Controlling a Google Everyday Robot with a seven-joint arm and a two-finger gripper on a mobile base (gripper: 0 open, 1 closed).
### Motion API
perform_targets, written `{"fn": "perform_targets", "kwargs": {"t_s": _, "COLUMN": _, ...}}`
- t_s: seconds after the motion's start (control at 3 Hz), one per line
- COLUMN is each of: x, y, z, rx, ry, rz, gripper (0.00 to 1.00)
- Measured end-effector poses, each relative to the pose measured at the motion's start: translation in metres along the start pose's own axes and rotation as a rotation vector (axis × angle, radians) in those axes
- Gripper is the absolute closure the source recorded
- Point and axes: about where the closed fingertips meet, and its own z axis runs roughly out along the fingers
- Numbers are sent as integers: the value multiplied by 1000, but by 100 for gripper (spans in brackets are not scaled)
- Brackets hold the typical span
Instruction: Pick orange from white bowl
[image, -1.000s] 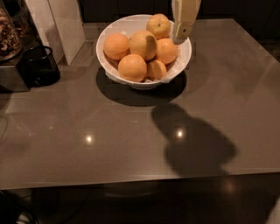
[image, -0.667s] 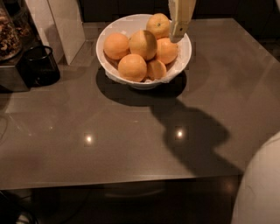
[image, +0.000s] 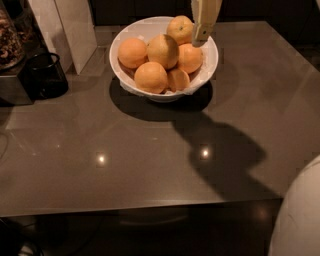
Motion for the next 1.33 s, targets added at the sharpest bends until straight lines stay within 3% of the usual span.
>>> {"fn": "perform_targets", "kwargs": {"t_s": 0.33, "x": -6, "y": -4, "z": 31, "rx": -19, "ry": -111, "rz": 17, "gripper": 0}}
{"fn": "perform_targets", "kwargs": {"t_s": 0.67, "x": -16, "y": -5, "z": 70, "rx": -85, "ry": -175, "rz": -13, "gripper": 0}}
{"fn": "perform_targets", "kwargs": {"t_s": 1.33, "x": -17, "y": 5, "z": 122, "rx": -206, "ry": -159, "rz": -84, "gripper": 0}}
